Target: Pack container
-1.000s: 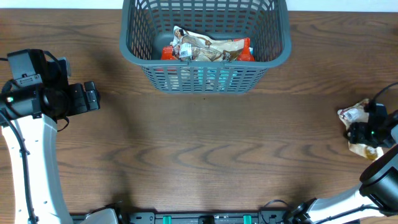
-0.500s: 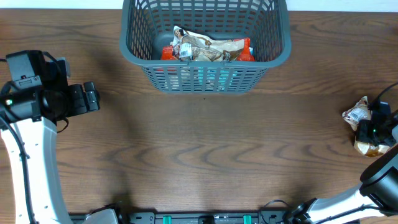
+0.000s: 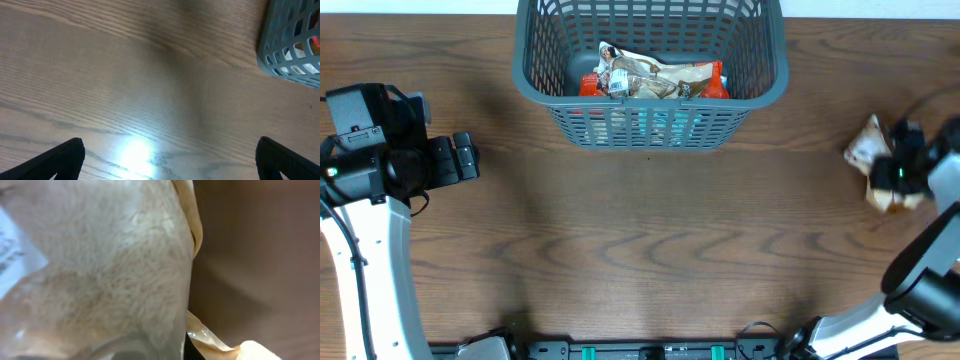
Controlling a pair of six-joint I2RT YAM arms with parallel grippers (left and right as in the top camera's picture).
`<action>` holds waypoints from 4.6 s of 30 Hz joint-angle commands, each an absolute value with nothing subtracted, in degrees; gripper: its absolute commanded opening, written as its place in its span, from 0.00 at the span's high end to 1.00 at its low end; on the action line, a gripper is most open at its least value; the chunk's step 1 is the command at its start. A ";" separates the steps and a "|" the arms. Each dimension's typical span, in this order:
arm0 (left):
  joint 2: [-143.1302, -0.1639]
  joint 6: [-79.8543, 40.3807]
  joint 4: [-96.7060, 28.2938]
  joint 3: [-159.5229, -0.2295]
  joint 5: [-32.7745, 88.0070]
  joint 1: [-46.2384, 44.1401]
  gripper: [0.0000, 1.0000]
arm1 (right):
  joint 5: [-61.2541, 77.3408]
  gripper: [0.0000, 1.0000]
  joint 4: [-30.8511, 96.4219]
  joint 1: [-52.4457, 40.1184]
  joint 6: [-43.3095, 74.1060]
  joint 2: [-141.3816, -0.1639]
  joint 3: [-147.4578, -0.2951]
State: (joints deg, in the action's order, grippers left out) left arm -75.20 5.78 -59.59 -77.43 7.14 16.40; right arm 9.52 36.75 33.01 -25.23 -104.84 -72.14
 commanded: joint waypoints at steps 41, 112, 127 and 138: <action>-73.49 5.89 -60.75 -77.36 7.07 16.53 0.01 | 19.64 0.99 43.24 -16.38 -48.31 -117.23 -121.71; -33.01 9.21 -53.93 -56.27 3.18 -1.69 0.01 | 7.05 0.03 47.37 16.01 -10.17 -58.04 -56.90; -28.45 6.76 -48.10 -49.17 0.38 -1.69 0.01 | 2.35 0.01 39.03 -0.56 -16.97 -55.77 -44.86; -28.45 6.76 -50.46 -49.17 0.38 -1.69 0.01 | 2.37 0.01 39.68 -0.73 -16.97 -55.79 -44.86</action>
State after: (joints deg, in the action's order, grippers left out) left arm -28.60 7.44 -49.91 -49.25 1.06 -1.61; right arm 2.94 39.57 -0.30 -16.12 -56.14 -45.25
